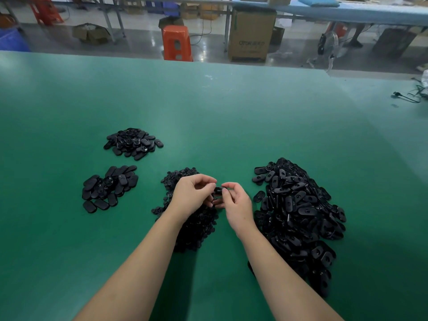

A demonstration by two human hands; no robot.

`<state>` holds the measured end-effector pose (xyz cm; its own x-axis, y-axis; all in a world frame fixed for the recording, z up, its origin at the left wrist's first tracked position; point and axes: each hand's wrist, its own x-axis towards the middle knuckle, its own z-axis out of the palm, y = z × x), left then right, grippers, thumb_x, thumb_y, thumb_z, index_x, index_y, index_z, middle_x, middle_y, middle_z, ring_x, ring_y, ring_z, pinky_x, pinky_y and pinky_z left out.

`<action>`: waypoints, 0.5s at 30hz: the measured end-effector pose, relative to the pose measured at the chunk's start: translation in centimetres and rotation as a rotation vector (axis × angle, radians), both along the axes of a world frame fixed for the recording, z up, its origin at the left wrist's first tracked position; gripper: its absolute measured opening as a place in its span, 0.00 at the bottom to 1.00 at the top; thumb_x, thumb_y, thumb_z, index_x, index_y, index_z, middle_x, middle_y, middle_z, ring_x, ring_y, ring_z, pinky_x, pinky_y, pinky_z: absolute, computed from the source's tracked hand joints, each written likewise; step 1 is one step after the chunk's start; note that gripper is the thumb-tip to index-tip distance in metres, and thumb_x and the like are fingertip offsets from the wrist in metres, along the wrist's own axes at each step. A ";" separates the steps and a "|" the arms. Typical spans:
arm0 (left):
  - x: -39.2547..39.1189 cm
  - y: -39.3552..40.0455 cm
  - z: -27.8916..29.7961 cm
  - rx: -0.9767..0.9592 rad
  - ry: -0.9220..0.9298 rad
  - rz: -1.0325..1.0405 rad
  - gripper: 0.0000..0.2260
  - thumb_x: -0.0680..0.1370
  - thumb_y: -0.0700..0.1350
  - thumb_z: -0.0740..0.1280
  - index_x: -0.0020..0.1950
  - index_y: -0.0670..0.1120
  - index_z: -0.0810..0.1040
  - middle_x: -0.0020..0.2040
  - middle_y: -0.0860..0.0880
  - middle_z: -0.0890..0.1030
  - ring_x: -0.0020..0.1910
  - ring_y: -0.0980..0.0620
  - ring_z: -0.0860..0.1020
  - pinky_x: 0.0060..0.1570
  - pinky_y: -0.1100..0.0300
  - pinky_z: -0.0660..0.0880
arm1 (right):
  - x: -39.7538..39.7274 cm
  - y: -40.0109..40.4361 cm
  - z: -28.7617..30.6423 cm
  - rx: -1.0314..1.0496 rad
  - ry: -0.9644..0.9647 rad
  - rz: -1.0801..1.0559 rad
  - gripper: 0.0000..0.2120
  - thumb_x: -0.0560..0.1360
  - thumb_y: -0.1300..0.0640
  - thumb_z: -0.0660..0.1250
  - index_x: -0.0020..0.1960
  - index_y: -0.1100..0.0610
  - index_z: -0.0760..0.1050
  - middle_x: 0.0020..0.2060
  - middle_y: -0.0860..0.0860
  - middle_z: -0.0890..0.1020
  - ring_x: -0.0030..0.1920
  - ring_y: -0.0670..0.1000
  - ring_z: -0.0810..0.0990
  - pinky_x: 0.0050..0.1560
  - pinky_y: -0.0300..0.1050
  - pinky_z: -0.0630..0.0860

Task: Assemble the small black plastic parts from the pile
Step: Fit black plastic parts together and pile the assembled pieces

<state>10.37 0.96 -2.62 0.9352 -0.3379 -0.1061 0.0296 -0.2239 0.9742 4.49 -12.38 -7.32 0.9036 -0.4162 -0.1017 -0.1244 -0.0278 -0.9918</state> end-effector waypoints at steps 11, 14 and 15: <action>0.5 -0.4 -0.5 0.101 0.024 0.071 0.03 0.77 0.34 0.72 0.46 0.41 0.83 0.31 0.45 0.82 0.28 0.50 0.80 0.31 0.56 0.80 | 0.1 0.0 0.0 0.014 0.004 -0.022 0.08 0.82 0.62 0.60 0.53 0.51 0.75 0.42 0.52 0.86 0.40 0.56 0.86 0.46 0.55 0.83; 0.5 -0.8 -0.4 0.150 0.022 0.066 0.05 0.77 0.35 0.71 0.43 0.42 0.84 0.30 0.48 0.82 0.27 0.52 0.80 0.31 0.56 0.81 | 0.0 0.0 -0.1 -0.010 -0.004 -0.021 0.07 0.81 0.60 0.61 0.53 0.48 0.74 0.42 0.51 0.87 0.39 0.54 0.86 0.46 0.55 0.83; 0.5 -1.0 -0.4 0.181 0.011 0.060 0.06 0.77 0.35 0.71 0.43 0.43 0.84 0.30 0.49 0.82 0.26 0.53 0.80 0.31 0.57 0.80 | 0.0 -0.1 -0.2 -0.018 -0.003 -0.019 0.07 0.81 0.58 0.61 0.53 0.47 0.74 0.42 0.50 0.87 0.39 0.53 0.86 0.48 0.56 0.83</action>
<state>10.89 -0.09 -3.03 0.9515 -0.2563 -0.1701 0.0580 -0.3933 0.9176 4.52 -12.44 -7.50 0.8959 -0.4349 -0.0909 -0.1218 -0.0435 -0.9916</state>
